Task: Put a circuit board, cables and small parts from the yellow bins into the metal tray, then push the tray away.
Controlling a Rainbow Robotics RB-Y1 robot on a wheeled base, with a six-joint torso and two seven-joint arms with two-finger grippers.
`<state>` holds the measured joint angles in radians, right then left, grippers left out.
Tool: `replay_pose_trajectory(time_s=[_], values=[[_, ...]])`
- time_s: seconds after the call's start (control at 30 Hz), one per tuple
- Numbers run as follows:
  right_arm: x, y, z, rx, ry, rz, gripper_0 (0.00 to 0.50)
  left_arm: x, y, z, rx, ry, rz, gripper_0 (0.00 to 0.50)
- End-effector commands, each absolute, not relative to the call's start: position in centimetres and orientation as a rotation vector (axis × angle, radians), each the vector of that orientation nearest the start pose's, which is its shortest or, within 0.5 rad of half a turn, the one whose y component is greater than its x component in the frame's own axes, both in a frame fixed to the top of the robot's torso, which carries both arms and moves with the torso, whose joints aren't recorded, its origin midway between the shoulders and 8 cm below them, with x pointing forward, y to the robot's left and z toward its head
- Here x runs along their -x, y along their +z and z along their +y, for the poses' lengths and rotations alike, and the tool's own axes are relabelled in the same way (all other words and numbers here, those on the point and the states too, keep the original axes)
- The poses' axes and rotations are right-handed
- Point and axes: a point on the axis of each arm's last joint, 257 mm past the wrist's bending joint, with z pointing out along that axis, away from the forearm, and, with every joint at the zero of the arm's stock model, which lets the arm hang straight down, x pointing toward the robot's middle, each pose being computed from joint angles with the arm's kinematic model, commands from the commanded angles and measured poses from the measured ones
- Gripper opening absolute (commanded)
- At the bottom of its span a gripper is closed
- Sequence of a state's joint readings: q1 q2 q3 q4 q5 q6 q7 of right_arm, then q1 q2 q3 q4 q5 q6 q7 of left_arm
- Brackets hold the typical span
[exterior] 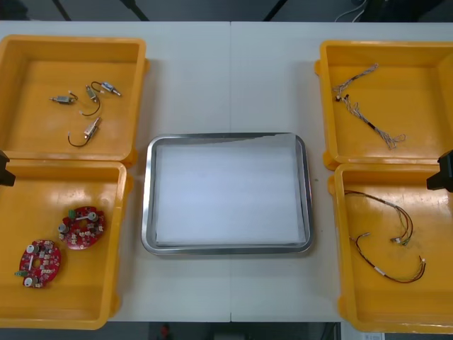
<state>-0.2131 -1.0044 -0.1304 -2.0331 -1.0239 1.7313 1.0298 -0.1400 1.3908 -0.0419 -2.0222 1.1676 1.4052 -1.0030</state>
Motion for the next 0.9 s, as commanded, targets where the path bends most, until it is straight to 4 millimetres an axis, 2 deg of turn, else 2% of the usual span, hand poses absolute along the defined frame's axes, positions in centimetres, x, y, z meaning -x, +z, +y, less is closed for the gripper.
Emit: replay_pose_trajectory(time_s=[0.03,0.9], values=[[-39.32,-16.38,-37.49,-0.15,0.05,2.709,0.5,-38.7,-17.02,41.43,0.064,0.097,2.733,0.5],[-39.32,-16.38,-37.49,-0.15,0.05,2.709,0.5,-38.7,-17.02,41.43,0.064,0.097,2.733,0.5]])
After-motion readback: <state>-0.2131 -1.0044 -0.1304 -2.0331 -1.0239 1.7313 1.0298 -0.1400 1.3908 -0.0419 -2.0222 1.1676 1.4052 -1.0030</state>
